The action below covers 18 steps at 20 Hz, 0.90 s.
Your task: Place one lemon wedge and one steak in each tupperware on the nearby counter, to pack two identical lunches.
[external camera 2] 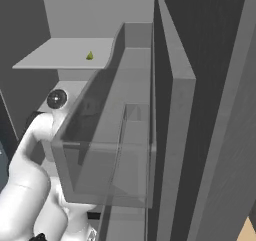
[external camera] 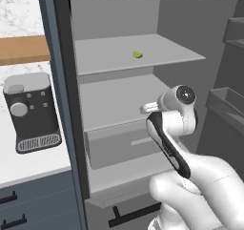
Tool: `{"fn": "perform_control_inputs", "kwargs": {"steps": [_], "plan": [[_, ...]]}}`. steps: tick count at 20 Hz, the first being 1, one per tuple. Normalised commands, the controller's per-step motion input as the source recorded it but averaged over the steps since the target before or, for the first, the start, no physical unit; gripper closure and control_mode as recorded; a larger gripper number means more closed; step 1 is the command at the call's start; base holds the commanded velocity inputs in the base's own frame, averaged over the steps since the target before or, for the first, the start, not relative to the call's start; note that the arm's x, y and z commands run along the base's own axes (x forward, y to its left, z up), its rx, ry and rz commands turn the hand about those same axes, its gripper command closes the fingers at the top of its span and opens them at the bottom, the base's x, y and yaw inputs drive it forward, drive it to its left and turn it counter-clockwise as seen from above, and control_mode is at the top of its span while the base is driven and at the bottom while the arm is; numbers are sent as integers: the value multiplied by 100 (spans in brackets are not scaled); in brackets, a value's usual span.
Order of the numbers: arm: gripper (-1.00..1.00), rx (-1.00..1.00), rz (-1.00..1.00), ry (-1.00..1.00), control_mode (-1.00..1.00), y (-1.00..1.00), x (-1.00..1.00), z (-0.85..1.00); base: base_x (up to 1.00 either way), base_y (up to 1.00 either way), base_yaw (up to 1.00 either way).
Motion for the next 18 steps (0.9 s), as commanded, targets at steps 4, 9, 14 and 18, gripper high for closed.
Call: {"fn": "perform_control_inputs", "kwargs": {"steps": [4,9,14,18], "plan": [[100,5,3,0,-100,0,-100,66,0,0,0],[100,1,2,0,-100,0,-100,67,0,0,0],[100,0,0,0,-100,12,-100,43,0,0,0],[100,0,0,0,100,9,-25,2,-75,32,0]]}}
